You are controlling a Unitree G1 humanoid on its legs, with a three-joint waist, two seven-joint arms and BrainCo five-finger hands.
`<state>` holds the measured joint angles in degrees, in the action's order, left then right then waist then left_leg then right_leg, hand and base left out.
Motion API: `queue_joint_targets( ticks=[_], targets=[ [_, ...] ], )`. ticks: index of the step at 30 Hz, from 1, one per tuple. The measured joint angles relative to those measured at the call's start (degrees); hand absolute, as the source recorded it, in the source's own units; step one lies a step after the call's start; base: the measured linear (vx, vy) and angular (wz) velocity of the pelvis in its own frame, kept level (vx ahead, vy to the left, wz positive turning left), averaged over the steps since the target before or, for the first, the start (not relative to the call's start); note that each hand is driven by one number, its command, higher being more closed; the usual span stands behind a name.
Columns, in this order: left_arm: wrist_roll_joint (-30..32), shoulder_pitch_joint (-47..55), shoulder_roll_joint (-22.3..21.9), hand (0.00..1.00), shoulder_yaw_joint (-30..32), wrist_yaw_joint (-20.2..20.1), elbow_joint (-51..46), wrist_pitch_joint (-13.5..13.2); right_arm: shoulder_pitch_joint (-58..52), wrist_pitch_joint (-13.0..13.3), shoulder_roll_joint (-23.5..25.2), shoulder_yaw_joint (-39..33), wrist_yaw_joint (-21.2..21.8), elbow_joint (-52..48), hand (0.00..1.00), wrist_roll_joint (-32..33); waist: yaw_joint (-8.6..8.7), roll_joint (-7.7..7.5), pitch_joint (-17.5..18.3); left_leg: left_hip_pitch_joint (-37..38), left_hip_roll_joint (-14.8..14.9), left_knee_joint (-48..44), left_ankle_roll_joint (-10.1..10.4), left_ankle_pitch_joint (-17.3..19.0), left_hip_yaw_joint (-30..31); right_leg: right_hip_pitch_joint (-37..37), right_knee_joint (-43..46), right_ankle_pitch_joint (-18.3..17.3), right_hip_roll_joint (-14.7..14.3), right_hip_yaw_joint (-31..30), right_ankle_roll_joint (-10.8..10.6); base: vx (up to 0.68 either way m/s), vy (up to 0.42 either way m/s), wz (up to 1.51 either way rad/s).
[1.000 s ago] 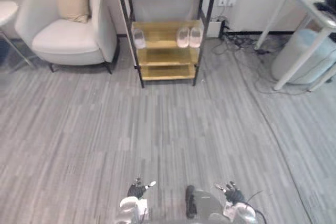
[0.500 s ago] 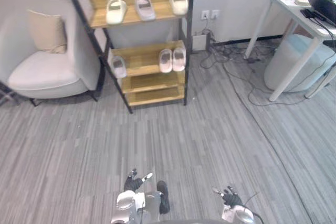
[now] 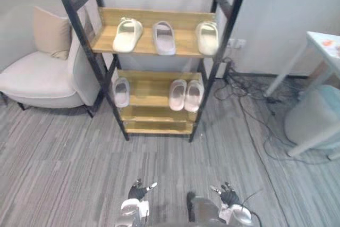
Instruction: Organize the slippers on the shoe rack
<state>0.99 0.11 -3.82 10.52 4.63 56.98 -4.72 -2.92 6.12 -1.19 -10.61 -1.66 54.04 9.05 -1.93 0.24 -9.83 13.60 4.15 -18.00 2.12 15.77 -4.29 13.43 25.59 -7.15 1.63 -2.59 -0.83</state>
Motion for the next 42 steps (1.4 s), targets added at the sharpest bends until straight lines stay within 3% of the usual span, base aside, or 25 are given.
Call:
queue_joint_targets(
  ticks=[1, 2, 3, 5, 6, 9, 11, 12, 13, 14, 15, 17, 19, 21, 22, 23, 26, 27, 28, 29, 31, 34, 37, 42],
  targets=[
    [0.0, -0.5, 0.0, 0.0, 1.1, 0.0, -0.1, 0.0, -0.1, 0.0, -0.5, 0.0, -0.1, -0.9, 0.0, 0.1, 0.55, 1.43, -0.6, -6.0, 2.5, -14.4, 1.0, -1.9, -1.5, -3.6, -2.3, -0.8, -0.5, 2.3, 1.1, 0.42, -0.283, 0.62],
    [-0.1, -0.5, 0.0, 0.0, 1.5, 0.0, -0.3, 0.0, -0.1, 0.0, -0.6, 0.0, -0.2, -1.1, 0.0, 0.1, 0.5, 1.72, -0.9, -8.1, 3.7, -19.0, 0.9, -3.7, -2.5, -5.1, -3.2, -1.1, -0.8, 2.5, 1.8, 0.39, -0.26, 0.43],
    [-0.1, -0.3, 0.0, 0.0, 1.9, 0.0, -0.5, -0.1, -0.4, -0.2, -0.6, 0.1, -0.2, -1.2, 0.0, 0.1, -0.13, 1.44, -1.3, -10.5, 6.7, -25.6, 0.6, -3.9, -5.6, -7.9, -4.5, -1.9, -1.1, 2.8, 2.7, 0.37, -0.201, 0.1],
    [0.0, -0.3, 0.1, 0.0, 0.8, -0.1, -0.9, -0.3, -0.9, -0.3, -0.4, 0.1, -0.4, -0.8, 0.0, 0.7, -0.47, 1.36, -1.4, -13.8, 9.6, -27.9, 1.4, -1.7, -11.6, -15.2, -8.7, -3.0, -0.5, 3.3, 3.4, 0.38, -0.176, 0.02],
    [0.0, -0.3, 0.1, 0.0, 0.7, -0.1, -0.9, -0.4, -0.9, -0.3, -0.4, 0.1, -0.4, -0.8, 0.0, 0.7, -0.47, 1.35, -1.4, -14.1, 9.5, -27.4, 1.5, -1.6, -11.9, -15.6, -9.1, -3.0, -0.4, 3.3, 3.4, 0.3, -0.102, -0.04],
    [0.0, -0.1, 0.1, 0.0, -0.4, -0.3, -1.7, -1.2, -0.6, -0.4, 0.1, -0.3, -0.6, -0.9, 0.0, 1.1, -0.49, 1.08, -1.3, -18.5, 7.2, -13.6, 1.9, -1.6, -13.1, -18.7, -11.6, -4.1, 0.9, 3.1, 2.7, 0.22, 0.019, 0.0],
    [0.0, 0.0, 0.1, 0.0, -0.5, -0.3, -2.0, -1.3, -0.6, -0.4, 0.1, -0.2, -0.7, -0.8, 0.0, 1.1, -0.53, 1.06, -1.2, -19.6, 3.9, 0.8, 1.7, -5.1, -11.3, -19.6, -11.8, -6.2, 2.0, 2.6, 1.1, 0.24, 0.143, -0.09],
    [0.0, 0.0, 0.1, 0.0, -0.5, -0.2, -2.0, -1.3, -0.7, -0.4, 0.0, -0.1, -0.7, -0.7, 0.0, 1.0, -0.57, 1.17, -1.2, -19.8, 3.5, 3.5, 1.3, -6.2, -10.7, -19.7, -11.5, -7.0, 2.0, 2.2, 0.5, 0.33, 0.255, -0.32],
    [0.0, 0.1, 0.1, 0.0, -0.5, -0.2, -2.2, -1.3, -0.7, -0.4, -0.1, 0.4, -0.7, -0.2, 0.0, 1.0, -0.95, 1.14, -1.0, -19.4, 3.2, 4.2, 1.1, -9.8, -10.4, -20.1, -10.8, -8.1, 2.0, 1.0, -0.5, 0.43, 0.354, -0.52],
    [0.0, 0.3, 0.6, 0.0, -0.4, -0.1, -2.2, -1.2, -0.8, -0.5, 0.7, 1.3, -0.7, 0.8, 0.0, 1.0, -1.2, -0.21, 0.3, -18.8, 1.9, 3.0, -0.2, -11.3, -12.0, -21.4, -11.2, -9.2, 3.6, -1.2, -2.1, 0.38, 0.309, -0.46],
    [0.0, 0.4, 0.7, 0.0, -0.4, -0.1, -2.2, -1.2, -0.9, -0.5, 0.7, 1.5, -0.7, 0.8, 0.0, 1.0, -1.15, -0.48, 0.5, -18.8, 1.7, 2.9, -0.4, -10.9, -12.4, -21.5, -11.1, -9.2, 3.8, -1.2, -2.1, 0.4, 0.289, -0.39],
    [0.1, 0.5, 0.6, 0.0, -0.5, -0.1, -2.2, -1.2, -1.8, -0.6, 1.5, 2.3, -0.6, 0.8, 0.0, 0.9, -1.38, -2.51, 1.7, -18.1, 0.0, 2.1, -1.3, -8.7, -13.9, -21.3, -10.2, -8.7, 5.8, -2.3, -3.0, 0.35, 0.239, -0.23],
    [0.3, 0.4, 0.5, 0.0, -1.4, -0.3, -1.7, -1.2, -1.8, -0.8, 1.8, 2.4, -0.5, 0.6, 0.0, 0.4, -1.39, -2.85, 1.7, -14.9, -1.5, 3.0, -2.4, -6.9, -14.9, -18.6, -0.1, -8.7, 6.5, -4.1, -3.3, 0.29, 0.228, -0.11],
    [0.3, 0.0, 0.6, 0.0, -1.7, -0.3, -1.1, -1.1, -1.7, -0.8, 1.5, 2.3, -0.3, 0.2, 0.0, -0.1, -1.31, -2.35, 1.4, -11.2, -2.4, 4.8, -2.8, -5.7, -15.3, -13.0, 13.9, -7.2, 6.7, -5.2, -5.7, 0.26, 0.191, -0.06],
    [0.3, 0.1, 0.7, 0.0, -1.7, -0.2, -0.6, -1.1, -1.7, -0.8, 1.6, 2.3, -0.1, -0.6, 0.0, -0.1, -1.54, -2.42, 1.3, -8.6, -2.8, 6.3, -2.9, -5.5, -15.5, -10.7, 19.3, -8.2, 6.5, -4.8, -6.3, 0.21, 0.124, -0.02],
    [0.4, 0.1, 0.7, 0.0, -1.7, -0.2, -0.1, -1.0, -1.7, -0.8, 1.7, 2.3, 0.0, -0.8, 0.0, -0.1, -1.48, -2.34, 1.3, -7.0, -2.8, 7.4, -2.9, -5.5, -15.4, -9.9, 20.4, -8.7, 6.4, -3.9, -6.6, 0.17, 0.083, -0.01],
    [0.4, 0.0, 0.6, 0.0, -1.8, -0.2, 0.1, -1.0, -1.7, -0.7, 1.8, 2.3, 0.2, -0.9, 0.0, -0.1, -1.05, -2.17, 1.3, -3.6, -2.3, 10.4, -2.5, -5.3, -14.7, -8.1, 13.7, -10.7, 5.7, 0.2, -5.0, 0.13, -0.002, 0.11],
    [0.4, 0.0, 0.5, 0.0, -1.7, -0.2, 0.3, -1.1, -1.6, -0.6, 1.9, 2.3, 0.2, -0.8, 0.0, 0.0, -1.07, -2.07, 1.4, -3.5, -2.0, 10.6, -1.9, -5.3, -14.5, -8.4, 7.8, -9.9, 5.0, 0.9, -4.1, 0.15, -0.08, 0.2],
    [0.4, 0.1, 0.6, 0.0, -1.7, -0.2, 0.6, -1.1, -1.6, -0.6, 2.0, 2.3, 0.2, -0.5, 0.0, 0.0, -1.24, -2.48, 1.5, -3.5, -2.2, 10.8, -1.2, -5.3, -13.9, -9.2, -0.5, -5.0, 4.5, 1.2, -1.6, 0.21, -0.136, 0.2],
    [0.4, -0.4, 0.2, 0.0, -1.5, -0.2, 1.5, -1.0, -1.3, -0.4, 2.2, 1.9, 0.2, 0.3, 0.0, 0.0, -0.99, -2.56, 1.7, -3.3, -2.4, 10.9, -0.5, -5.4, -12.7, -9.9, -3.9, -4.3, 4.4, 1.5, -2.0, 0.2, -0.13, 0.2],
    [0.6, -0.4, 0.2, 0.0, -2.0, -0.4, 2.2, -1.0, -0.9, -0.2, 1.1, 1.8, 0.1, 0.8, 0.0, 0.0, -0.69, -0.7, 2.0, -3.5, -1.0, 11.2, 0.0, -5.7, -12.0, -11.4, -6.6, -3.6, 3.3, 2.5, -1.5, 0.2, -0.135, 0.15],
    [0.6, 0.4, 0.1, 0.0, -1.1, -0.3, 2.3, -1.0, -0.9, -0.1, 0.5, 1.0, -0.4, 1.3, 0.0, 0.1, -0.42, 0.8, 2.5, -2.1, 0.7, 13.4, 1.4, -6.6, -10.1, -14.9, -11.7, -2.1, 1.1, 4.6, -0.2, 0.15, -0.119, 0.22],
    [1.1, 0.6, 0.1, 0.0, -1.1, -0.3, 2.2, -1.1, -0.9, -0.1, 0.6, 0.1, -0.6, 2.2, 0.0, 0.1, -0.45, 0.74, 2.6, -0.4, 1.6, 15.1, 2.3, -7.2, -9.1, -17.5, -14.1, -1.8, 0.0, 5.7, 0.3, 0.07, -0.094, 0.17],
    [1.2, 0.5, 0.1, 0.0, -1.5, -0.3, 2.2, -1.1, -0.9, 0.2, 0.6, 0.2, -0.8, 1.7, 0.0, 0.4, -0.36, 0.91, 2.7, -1.6, 1.3, 15.0, 2.1, -7.4, -8.9, -18.0, -17.4, 0.3, -0.1, 5.4, -0.3, -0.02, 0.004, 0.01]
  ],
)
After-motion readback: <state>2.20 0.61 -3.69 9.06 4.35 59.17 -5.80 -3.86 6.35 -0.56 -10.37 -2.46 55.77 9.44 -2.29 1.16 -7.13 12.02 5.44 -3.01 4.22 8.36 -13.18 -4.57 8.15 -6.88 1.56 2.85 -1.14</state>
